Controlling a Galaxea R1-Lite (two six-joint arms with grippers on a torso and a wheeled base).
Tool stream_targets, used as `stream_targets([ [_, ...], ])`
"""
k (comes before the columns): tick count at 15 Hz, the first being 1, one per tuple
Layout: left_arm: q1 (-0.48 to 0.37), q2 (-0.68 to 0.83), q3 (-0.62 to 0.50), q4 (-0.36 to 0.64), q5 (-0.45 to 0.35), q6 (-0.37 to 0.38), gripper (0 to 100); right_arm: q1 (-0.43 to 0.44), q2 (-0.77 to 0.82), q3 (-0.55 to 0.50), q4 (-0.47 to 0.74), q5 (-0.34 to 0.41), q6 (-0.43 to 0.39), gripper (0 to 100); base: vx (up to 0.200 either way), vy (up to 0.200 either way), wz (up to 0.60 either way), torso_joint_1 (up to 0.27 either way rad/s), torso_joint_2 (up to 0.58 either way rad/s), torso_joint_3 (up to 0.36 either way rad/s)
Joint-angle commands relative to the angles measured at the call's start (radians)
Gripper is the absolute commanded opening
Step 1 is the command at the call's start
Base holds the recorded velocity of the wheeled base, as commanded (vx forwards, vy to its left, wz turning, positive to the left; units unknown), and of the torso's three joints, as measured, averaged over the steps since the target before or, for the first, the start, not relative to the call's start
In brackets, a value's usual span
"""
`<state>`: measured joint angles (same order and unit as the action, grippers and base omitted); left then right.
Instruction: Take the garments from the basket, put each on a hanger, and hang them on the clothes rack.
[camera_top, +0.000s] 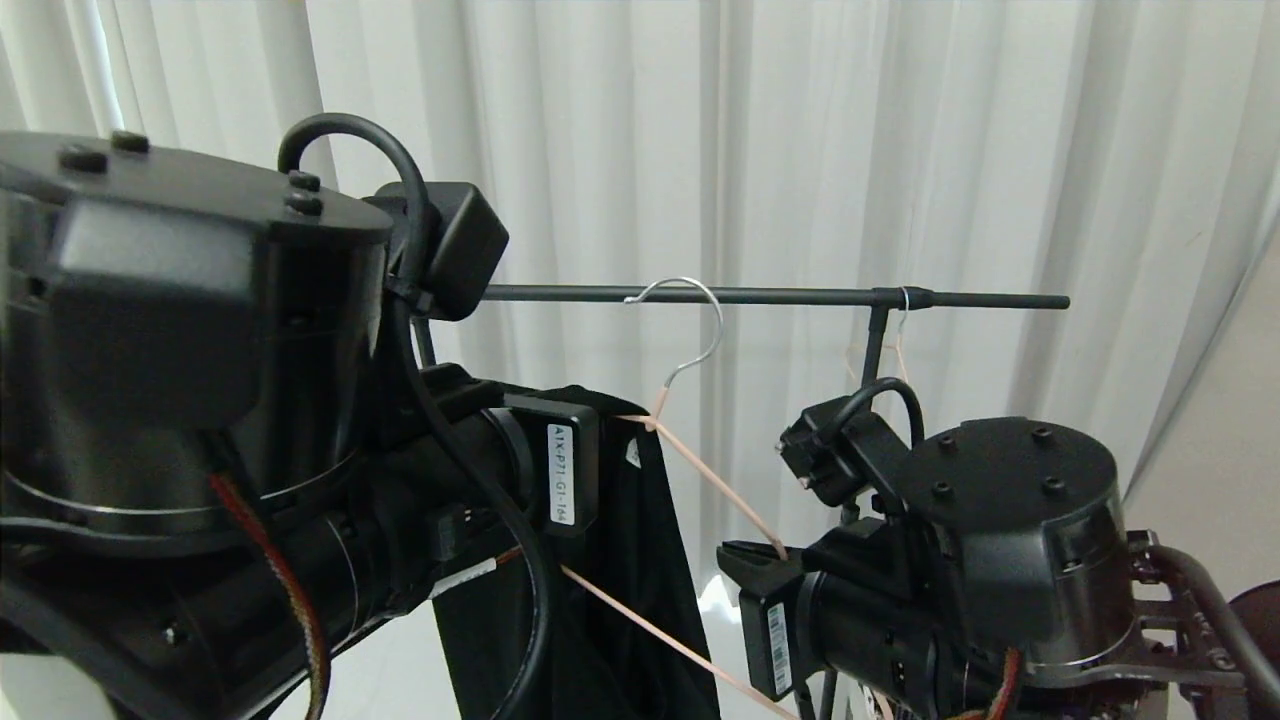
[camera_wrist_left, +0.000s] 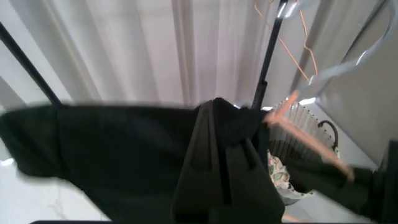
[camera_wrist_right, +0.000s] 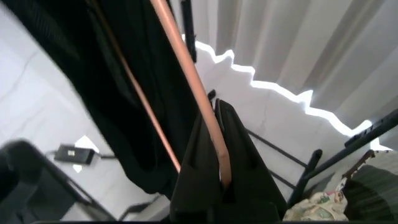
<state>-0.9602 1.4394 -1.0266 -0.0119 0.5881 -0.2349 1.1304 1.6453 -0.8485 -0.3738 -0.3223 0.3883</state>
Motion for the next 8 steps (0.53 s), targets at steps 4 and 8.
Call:
stream_targets([
  [4, -0.023, -0.007, 0.014, 0.000, -0.001, -0.003, 0, -0.006, -0.041, 0.000, -0.013, -0.018, -0.006, 0, 0.000, 0.000, 0.00, 0.000, 0.00, 0.000],
  [8, -0.025, -0.023, 0.016, 0.000, -0.001, -0.004, 100, -0.008, -0.056, 0.002, -0.016, -0.058, -0.006, 0, 0.000, 0.000, 0.00, 0.000, 0.00, 0.000],
])
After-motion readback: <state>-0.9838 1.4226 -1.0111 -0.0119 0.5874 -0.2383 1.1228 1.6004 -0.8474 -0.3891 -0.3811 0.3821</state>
